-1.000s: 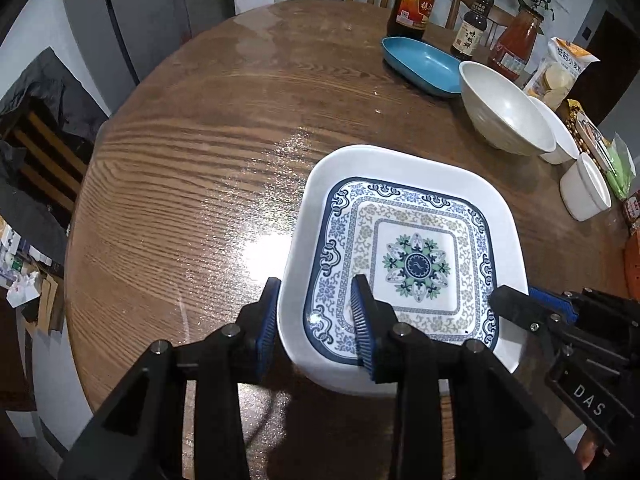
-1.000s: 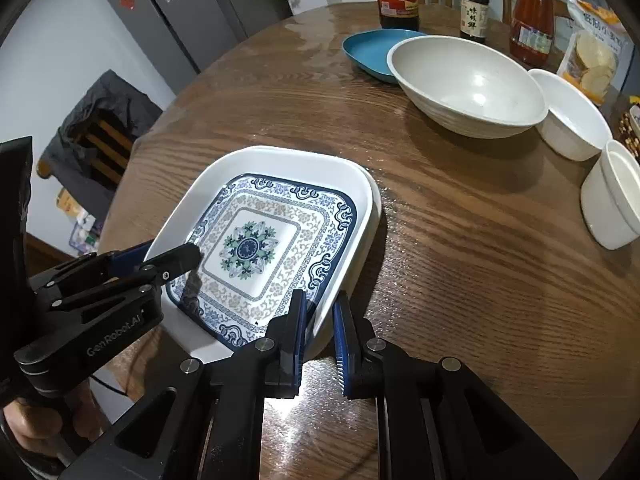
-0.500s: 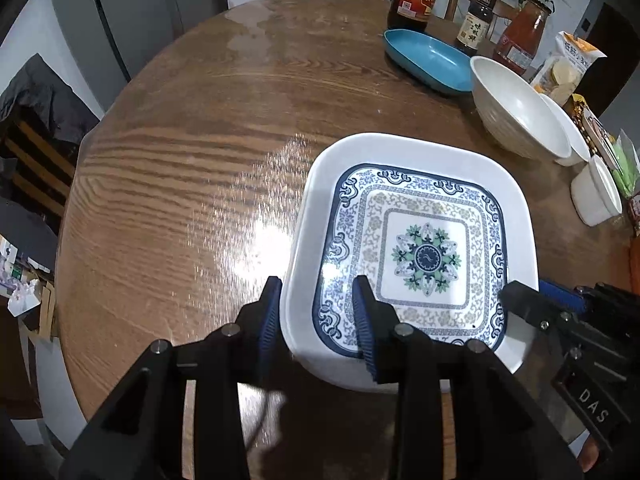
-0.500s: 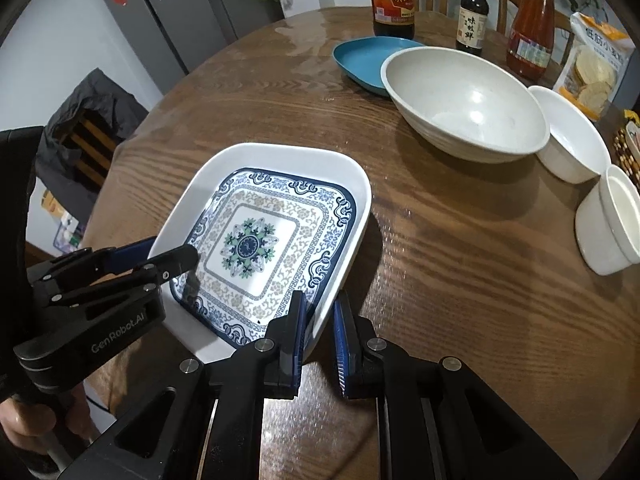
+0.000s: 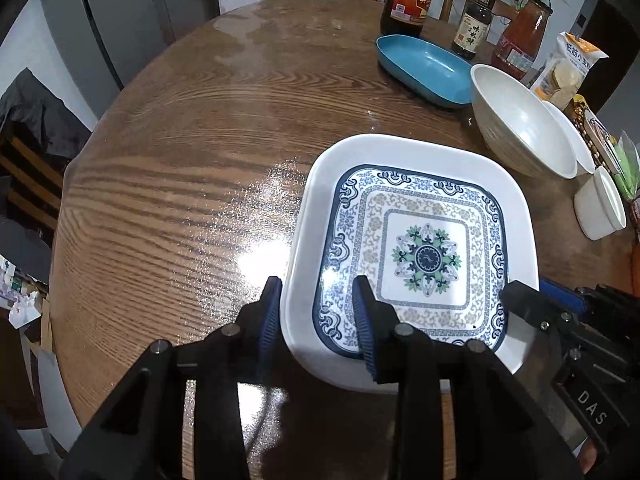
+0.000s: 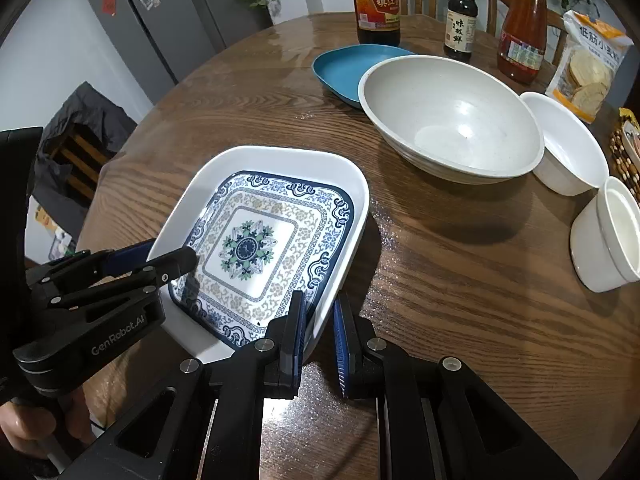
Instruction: Organize plates and bowls
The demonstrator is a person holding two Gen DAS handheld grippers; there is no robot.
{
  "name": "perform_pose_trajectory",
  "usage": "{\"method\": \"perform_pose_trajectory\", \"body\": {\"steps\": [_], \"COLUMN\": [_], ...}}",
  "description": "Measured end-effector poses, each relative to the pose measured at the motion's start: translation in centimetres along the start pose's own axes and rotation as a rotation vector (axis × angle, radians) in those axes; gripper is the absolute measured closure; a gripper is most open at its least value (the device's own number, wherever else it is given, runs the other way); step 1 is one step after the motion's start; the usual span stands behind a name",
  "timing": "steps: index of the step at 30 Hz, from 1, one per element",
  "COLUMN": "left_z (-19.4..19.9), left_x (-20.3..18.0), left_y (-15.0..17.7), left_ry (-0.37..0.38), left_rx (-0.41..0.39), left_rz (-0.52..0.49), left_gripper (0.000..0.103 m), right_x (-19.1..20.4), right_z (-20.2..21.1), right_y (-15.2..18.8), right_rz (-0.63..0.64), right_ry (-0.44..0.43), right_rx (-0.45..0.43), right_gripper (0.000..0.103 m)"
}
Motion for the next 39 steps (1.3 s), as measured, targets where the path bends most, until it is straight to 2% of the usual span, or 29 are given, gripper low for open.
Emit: {"method": "perform_pose_trajectory", "body": {"steps": [16,29,39], "left_z": [-0.5,-0.5,0.2], "left_x": [-0.8,-0.7,-0.2], "left_y": [-0.8,-1.2,-1.3], "left_ry": [-0.051,-0.070,-0.070], "left_rx": [-0.018,-0.028,-0.041], "left_rz": [-0.074,-0.069,-0.065], "left_gripper": [0.068,0.067,0.067], "right_x": [-0.1,-0.1,0.3], "right_z": [0.1,0.6,1.7], "right_y": [0.2,-0.2,-0.7], "right_rz": [-0.021,-0.009,-0.021], "right_ry": [0.004,0.015,-0.026], "right_rx": [-0.014,-0.030,-0.072], "right_gripper": [0.088,0.088,0.088]}}
Point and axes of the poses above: each gripper's, at about its wrist camera, not at the fingertips, and z roughly against the way its jaws point, x to its left, y to its underside, the point moved 6 cm from there along -z, roughly the way its jaws point, and after that the axes turned 7 degrees about -x, right-handed, at the moved point
